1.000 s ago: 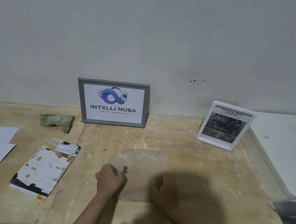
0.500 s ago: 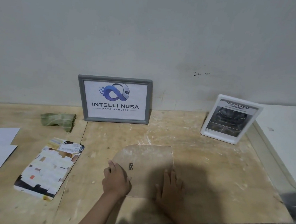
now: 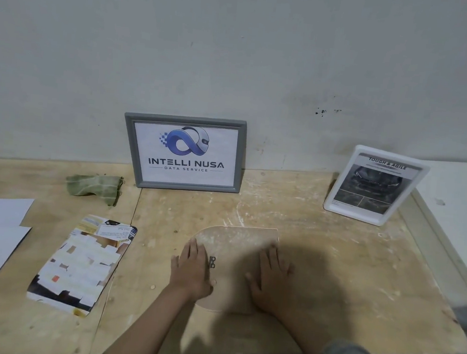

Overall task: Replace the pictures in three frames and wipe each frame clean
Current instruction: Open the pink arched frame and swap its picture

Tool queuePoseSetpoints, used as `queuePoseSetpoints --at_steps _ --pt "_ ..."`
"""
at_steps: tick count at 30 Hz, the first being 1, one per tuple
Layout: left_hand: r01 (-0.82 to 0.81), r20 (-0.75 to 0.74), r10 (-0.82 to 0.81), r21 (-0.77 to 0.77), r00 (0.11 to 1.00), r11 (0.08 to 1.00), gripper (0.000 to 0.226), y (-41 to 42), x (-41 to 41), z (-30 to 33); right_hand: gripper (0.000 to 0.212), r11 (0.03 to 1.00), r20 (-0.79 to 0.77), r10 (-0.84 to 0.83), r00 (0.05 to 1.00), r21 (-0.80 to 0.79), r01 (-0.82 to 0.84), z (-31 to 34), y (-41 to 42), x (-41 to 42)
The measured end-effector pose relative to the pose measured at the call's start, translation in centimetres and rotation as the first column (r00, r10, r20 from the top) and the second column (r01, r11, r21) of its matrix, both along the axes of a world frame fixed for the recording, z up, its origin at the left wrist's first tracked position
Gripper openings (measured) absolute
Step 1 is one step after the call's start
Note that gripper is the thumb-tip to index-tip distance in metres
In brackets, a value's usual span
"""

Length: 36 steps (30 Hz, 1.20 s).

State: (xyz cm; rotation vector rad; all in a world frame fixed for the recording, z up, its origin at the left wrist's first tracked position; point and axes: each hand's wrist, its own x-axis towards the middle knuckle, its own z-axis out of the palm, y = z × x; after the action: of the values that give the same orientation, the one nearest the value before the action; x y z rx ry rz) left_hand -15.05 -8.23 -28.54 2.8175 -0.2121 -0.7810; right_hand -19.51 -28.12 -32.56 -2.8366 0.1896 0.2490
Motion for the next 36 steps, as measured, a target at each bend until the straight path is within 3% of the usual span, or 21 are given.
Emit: queuePoseSetpoints --at_steps 5,8,15,19,21,36 --pt "0.11 -0.009 -0.11 0.034 0.994 0.993 0.099 0.5 0.9 -0.1 0.069 1.0 -0.029 0.007 1.0 -0.02 -0.007 -0.8 0.3 1.1" --pt "0.139 -0.007 -0.139 0.052 0.99 0.989 0.098 0.2 0.8 -0.2 0.069 0.999 0.034 0.002 0.999 -0.037 -0.001 -1.1 0.5 0.9" --pt "0.135 0.05 -0.132 -0.059 0.99 0.989 0.098 0.6 -0.4 -2.1 0.07 0.999 0.08 0.01 0.997 -0.034 -0.007 -1.7 0.9 1.1" --pt "0.131 0.044 -0.131 -0.012 0.99 0.991 0.139 0.4 -0.7 -3.2 0.07 0.999 0.089 0.027 0.996 -0.033 -0.025 -1.9 0.7 1.1" --pt "0.13 0.054 -0.131 0.012 0.99 0.991 0.147 0.2 -1.0 -3.1 0.069 0.999 0.079 0.027 0.997 -0.023 -0.025 -1.8 0.8 1.0" --pt "0.132 0.066 -0.132 0.012 0.989 0.991 0.151 0.0 -0.5 -3.2 0.095 0.99 0.11 0.138 0.984 -0.044 -0.134 -2.2 0.1 4.6"
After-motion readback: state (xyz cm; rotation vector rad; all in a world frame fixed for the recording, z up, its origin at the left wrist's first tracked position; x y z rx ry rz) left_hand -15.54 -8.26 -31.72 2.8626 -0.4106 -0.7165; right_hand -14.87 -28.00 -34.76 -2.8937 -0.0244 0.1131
